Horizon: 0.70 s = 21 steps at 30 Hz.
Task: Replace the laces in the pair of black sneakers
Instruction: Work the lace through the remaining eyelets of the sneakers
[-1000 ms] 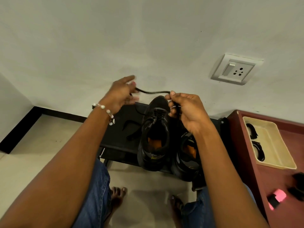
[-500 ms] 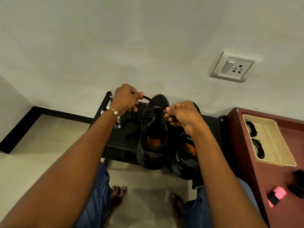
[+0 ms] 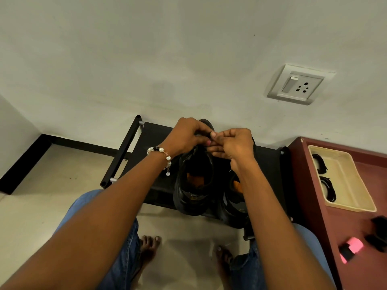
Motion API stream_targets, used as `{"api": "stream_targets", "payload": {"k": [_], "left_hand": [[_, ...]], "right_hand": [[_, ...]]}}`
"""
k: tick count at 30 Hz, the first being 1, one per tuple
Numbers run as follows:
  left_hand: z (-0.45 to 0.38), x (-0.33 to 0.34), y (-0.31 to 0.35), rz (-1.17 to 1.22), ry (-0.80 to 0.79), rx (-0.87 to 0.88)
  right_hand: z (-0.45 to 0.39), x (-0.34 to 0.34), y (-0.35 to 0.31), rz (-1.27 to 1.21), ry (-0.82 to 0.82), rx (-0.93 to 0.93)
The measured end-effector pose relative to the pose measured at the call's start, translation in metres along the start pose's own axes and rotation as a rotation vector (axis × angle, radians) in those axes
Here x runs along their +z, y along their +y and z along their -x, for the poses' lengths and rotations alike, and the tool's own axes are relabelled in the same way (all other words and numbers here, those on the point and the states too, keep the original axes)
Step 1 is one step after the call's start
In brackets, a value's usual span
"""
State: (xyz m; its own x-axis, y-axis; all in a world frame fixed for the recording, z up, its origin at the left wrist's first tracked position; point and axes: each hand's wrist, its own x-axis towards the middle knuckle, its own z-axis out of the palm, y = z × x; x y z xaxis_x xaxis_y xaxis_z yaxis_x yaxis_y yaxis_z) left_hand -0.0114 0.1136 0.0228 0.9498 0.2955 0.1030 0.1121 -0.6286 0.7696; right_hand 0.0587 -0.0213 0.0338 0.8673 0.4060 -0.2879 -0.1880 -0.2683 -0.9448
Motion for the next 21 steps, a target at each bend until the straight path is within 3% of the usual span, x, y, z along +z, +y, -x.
{"api": "stream_targets", "payload": {"k": [6,12,15,21], "left_hand": [[0.001,0.005,0.002,0.079,0.116,-0.075],[0.004,0.017,-0.009,-0.119,0.037,-0.281],[0.006,0.019,-0.009,-0.134,0.056,-0.332],[0.009,0.021,-0.001,-0.229,0.051,-0.348]], "right_hand": [[-0.002,-0.004,0.004,-0.001,-0.028,0.055],[-0.004,0.002,0.02,0.599,-0.194,0.079],[-0.009,0.01,0.034,0.766,-0.137,0.017],[-0.022,0.009,0.048,0.785,-0.05,-0.048]]}}
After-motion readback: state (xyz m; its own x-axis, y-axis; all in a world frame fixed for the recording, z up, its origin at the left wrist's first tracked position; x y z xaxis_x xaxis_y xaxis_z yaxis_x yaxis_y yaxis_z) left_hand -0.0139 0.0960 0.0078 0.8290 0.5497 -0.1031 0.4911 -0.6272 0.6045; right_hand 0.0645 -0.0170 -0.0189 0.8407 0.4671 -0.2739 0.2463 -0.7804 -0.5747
